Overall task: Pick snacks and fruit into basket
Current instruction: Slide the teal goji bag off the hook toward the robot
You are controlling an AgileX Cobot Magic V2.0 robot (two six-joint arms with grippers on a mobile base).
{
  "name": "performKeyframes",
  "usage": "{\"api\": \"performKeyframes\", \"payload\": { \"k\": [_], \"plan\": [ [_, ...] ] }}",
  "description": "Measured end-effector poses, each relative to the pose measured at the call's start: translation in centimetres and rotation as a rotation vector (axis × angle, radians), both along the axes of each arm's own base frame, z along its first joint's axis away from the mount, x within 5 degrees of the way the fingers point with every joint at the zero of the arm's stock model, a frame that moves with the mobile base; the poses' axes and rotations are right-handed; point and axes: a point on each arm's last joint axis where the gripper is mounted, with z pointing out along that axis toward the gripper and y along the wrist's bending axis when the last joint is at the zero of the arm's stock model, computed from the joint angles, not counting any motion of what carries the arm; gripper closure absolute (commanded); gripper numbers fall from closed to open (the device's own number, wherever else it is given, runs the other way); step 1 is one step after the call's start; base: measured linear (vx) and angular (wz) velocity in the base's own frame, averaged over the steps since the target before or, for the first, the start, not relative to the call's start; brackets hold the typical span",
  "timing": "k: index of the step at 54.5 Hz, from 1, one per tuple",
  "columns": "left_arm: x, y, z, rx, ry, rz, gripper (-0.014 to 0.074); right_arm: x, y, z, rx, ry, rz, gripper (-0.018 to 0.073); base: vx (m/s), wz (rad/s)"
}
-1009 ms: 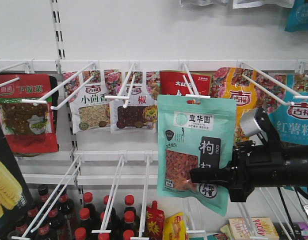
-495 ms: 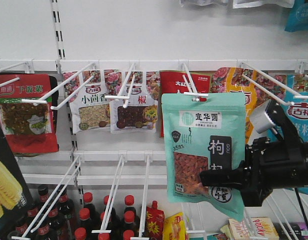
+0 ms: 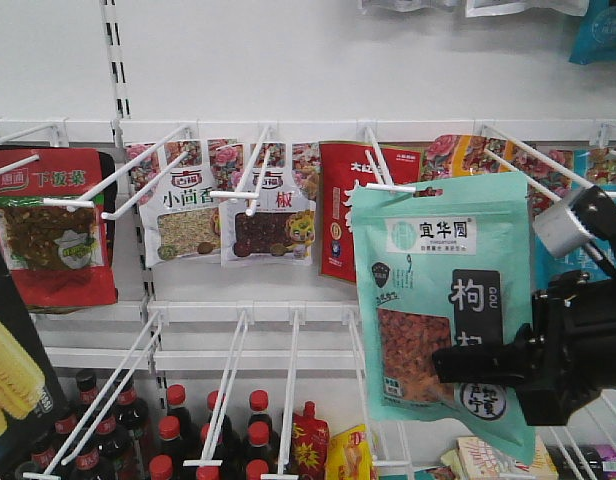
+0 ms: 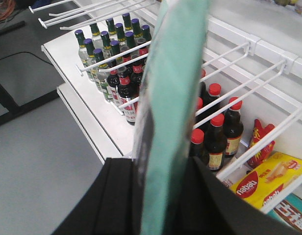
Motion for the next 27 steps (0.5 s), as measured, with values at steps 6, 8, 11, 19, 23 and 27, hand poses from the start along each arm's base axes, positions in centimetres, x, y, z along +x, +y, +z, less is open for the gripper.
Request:
{"api": "performKeyframes", "payload": {
  "k": [6,8,11,19,23,27],
  "plan": [
    [0.0,0.0,0.0,0.0,0.0,0.0,0.0603,-1.0,-0.2,0.6,-0.019,0.011,-0.033,0.0567,0.0,0.0],
    [0.0,0.0,0.0,0.0,0.0,0.0,0.0603,-1.5,-0.3,0.8,-0.026,0.013,-0.045,0.0567,0.0,0.0],
    [0.0,0.0,0.0,0.0,0.0,0.0,0.0603,-2.0,-0.5,1.2,-0.032,0.014,-0.061,0.0567,0.0,0.0],
    [0.0,0.0,0.0,0.0,0.0,0.0,0.0603,-3.4,-0.7,2.0,-0.031,0.007,-0.1,0.0567,0.0,0.0],
    [0.0,0.0,0.0,0.0,0.0,0.0,0.0603,-4.0,-0.7,2.5,-0.026,-0.005,-0.119,0.0567,0.0,0.0],
    [0.0,0.0,0.0,0.0,0.0,0.0,0.0603,-4.5,-0.8,3.0,-0.012,-0.021,-0.147,0.0567,0.0,0.0]
  ]
}}
